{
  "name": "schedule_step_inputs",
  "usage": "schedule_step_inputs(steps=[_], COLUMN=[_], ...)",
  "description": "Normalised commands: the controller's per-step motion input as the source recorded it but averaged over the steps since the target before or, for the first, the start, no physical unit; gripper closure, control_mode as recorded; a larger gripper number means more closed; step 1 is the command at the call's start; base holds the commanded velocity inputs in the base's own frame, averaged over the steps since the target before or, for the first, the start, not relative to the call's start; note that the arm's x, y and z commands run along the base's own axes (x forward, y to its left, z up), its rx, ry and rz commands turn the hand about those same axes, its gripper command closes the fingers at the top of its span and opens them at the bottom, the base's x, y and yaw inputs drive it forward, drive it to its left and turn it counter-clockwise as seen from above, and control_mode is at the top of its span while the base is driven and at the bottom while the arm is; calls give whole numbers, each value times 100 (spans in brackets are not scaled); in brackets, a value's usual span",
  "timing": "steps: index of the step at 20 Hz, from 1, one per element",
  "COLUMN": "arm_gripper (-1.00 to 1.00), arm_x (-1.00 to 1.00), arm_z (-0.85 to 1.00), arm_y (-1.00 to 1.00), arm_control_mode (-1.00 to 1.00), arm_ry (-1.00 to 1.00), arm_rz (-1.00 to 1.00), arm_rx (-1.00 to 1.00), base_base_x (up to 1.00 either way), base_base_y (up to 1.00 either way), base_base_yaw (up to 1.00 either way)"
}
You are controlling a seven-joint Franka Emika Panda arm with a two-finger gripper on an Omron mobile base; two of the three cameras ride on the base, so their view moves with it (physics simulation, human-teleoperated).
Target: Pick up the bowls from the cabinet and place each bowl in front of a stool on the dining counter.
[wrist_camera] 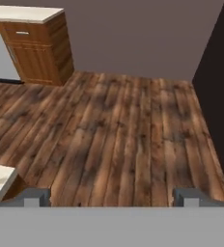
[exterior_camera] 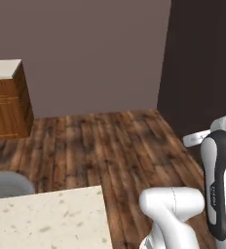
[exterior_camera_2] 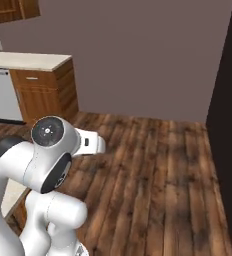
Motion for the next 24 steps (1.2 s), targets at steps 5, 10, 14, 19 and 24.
schedule_step_inputs(steps=[5, 10, 14, 19, 24], arm_gripper=[-100, -100, -100, -100, -100], arm_x=[0, 0, 0, 0, 0], arm_z=[0, 0, 0, 0, 0], arm_y=[0, 0, 0, 0, 0], arm_control_mode=[100, 100, 100, 100, 100], arm_ry=[0, 0, 0, 0, 0], arm_rz=[0, 0, 0, 0, 0], arm_rx=[0, 0, 0, 0, 0], base_base_x=[100, 100, 100, 100, 100], base_base_y=[-27, -53, -59, -11, 15], base_base_yaw=[57, 44, 30, 23, 44])
